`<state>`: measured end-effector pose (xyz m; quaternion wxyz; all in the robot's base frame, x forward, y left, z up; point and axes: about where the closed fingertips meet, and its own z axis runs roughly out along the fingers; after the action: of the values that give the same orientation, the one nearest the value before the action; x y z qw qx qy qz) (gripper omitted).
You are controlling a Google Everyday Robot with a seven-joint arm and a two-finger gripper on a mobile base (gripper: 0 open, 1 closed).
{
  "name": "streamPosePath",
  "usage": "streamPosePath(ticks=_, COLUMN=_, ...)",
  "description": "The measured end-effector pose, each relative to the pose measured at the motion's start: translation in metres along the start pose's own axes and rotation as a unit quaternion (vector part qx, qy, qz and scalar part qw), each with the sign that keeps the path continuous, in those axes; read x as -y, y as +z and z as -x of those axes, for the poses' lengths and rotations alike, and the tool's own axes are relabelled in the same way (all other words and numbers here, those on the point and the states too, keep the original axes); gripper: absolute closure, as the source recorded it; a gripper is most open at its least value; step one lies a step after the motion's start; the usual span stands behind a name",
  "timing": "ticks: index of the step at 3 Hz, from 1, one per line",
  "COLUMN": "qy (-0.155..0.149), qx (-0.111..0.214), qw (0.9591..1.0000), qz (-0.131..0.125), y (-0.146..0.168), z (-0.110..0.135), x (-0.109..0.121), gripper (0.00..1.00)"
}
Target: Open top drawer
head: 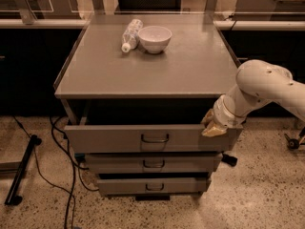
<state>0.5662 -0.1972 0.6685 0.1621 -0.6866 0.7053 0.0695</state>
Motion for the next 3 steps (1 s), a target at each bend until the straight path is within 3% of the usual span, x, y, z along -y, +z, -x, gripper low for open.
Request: streamPosePath(ticks=3, qy=0.000, qx=0.003, qw=1.0000, qz=0.002, y=-0.011, z=0.003, x=-0.016, gripper=1.00)
